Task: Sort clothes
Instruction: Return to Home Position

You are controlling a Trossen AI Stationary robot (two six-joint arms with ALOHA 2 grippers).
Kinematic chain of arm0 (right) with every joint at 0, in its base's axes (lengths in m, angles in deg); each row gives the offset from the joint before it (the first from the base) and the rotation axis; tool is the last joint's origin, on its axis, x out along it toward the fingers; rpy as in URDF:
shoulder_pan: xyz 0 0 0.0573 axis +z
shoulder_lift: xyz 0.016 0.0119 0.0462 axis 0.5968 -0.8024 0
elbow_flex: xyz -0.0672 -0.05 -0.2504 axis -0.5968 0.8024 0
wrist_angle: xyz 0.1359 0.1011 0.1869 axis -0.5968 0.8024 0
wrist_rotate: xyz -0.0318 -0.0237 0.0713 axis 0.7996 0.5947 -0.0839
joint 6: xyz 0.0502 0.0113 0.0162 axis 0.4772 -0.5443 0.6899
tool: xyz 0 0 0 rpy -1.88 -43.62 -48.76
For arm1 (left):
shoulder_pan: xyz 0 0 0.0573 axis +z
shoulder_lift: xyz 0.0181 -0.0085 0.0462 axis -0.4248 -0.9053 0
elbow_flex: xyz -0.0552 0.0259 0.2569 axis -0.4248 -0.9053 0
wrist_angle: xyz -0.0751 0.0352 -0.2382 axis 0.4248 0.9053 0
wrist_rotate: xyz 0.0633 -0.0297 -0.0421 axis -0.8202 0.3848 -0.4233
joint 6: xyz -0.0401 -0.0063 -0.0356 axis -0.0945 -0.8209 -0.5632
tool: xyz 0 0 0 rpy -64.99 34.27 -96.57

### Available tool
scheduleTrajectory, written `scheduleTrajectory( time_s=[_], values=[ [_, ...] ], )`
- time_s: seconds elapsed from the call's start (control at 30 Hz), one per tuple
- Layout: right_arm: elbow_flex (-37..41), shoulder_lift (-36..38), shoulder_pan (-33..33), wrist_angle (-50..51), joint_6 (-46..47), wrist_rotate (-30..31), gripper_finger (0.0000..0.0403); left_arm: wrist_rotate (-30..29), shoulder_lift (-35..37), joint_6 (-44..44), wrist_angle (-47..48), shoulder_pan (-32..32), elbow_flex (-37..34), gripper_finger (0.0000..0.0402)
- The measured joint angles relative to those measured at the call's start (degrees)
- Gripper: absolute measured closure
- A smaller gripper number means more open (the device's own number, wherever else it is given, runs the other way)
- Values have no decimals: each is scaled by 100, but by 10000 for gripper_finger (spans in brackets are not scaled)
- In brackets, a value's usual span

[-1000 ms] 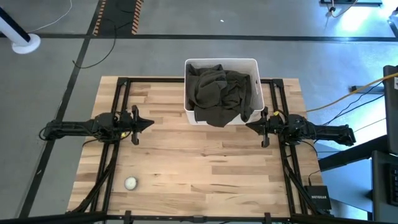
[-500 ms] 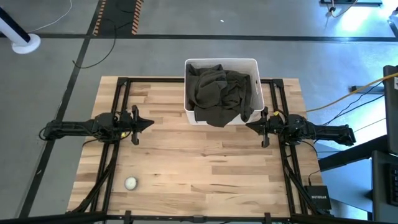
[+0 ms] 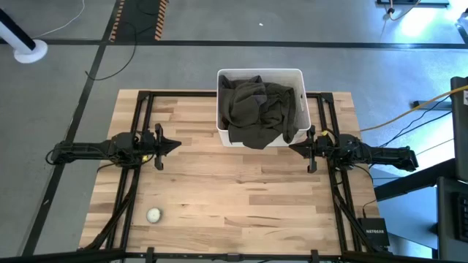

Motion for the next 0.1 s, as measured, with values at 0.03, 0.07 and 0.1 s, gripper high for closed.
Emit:
scheduleTrajectory(
  time_s=[0.03,0.07,0.1],
  values=[
    [0,0,0,0,0,0,388,0,0,0,1,1,0,402],
    [0,0,0,0,0,0,388,0,0,0,-1,1,0,402],
    [0,0,0,0,0,0,388,0,0,0,1,1,0,402]
  ],
)
